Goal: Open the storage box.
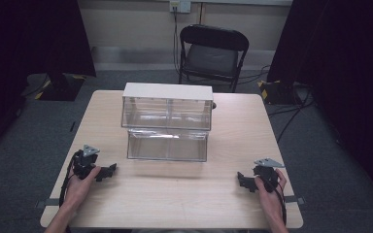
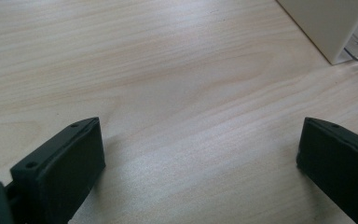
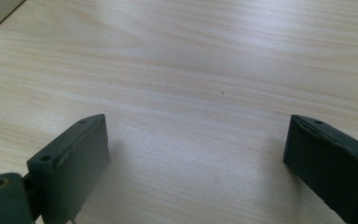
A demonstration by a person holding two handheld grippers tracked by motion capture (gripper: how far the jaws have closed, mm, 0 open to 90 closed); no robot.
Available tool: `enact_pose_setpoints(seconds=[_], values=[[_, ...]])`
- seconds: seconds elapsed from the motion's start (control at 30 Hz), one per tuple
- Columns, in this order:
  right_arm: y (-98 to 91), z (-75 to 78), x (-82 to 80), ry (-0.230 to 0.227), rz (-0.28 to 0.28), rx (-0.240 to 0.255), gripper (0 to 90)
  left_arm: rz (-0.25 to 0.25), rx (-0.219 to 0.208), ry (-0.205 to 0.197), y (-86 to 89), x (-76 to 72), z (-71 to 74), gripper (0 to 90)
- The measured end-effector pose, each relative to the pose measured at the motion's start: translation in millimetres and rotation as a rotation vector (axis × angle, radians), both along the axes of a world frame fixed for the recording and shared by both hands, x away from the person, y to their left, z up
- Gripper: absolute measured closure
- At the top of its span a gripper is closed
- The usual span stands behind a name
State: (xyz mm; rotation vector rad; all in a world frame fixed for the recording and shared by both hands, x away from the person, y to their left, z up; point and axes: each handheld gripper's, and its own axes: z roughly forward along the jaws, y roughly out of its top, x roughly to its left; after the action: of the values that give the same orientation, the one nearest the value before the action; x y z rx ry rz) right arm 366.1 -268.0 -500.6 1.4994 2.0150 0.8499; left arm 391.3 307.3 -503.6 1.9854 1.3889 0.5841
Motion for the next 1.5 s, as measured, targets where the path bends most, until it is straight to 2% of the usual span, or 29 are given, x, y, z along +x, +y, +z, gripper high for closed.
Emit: enact_pose_setpoints(seconds=[0.47,0.6,0.63,0.67,0.97,1.27,1.5], values=[[0.3,0.6,0.5,0.007,-0.003,0.003,6.1,0.0,0.0,0.0,0.0,0.0,0.0,0.3],[1.8,1.5,0.4,0.005,-0.007,0.003,10.6,0.0,0.001,0.0,0.0,0.0,0.1,0.3],[2.5,2.4,0.4,0.001,-0.008,0.009,15.6,0.001,0.001,0.0,0.0,0.0,0.1,0.3],[3.2,3.3,0.6,-0.001,-0.005,0.023,13.3,0.001,0.001,0.0,0.0,0.0,0.1,0.3],[10.3,5.7,-1.4,-0.013,0.017,0.035,14.5,0.0,0.001,0.0,0.0,0.0,0.1,0.3],[16.8,12.2,-3.0,-0.026,0.045,0.072,14.5,0.001,0.001,0.0,0.0,0.0,0.1,0.3],[21.0,25.1,-7.3,-0.065,0.069,0.121,14.3,0.001,0.0,0.0,0.0,0.0,0.1,0.3]])
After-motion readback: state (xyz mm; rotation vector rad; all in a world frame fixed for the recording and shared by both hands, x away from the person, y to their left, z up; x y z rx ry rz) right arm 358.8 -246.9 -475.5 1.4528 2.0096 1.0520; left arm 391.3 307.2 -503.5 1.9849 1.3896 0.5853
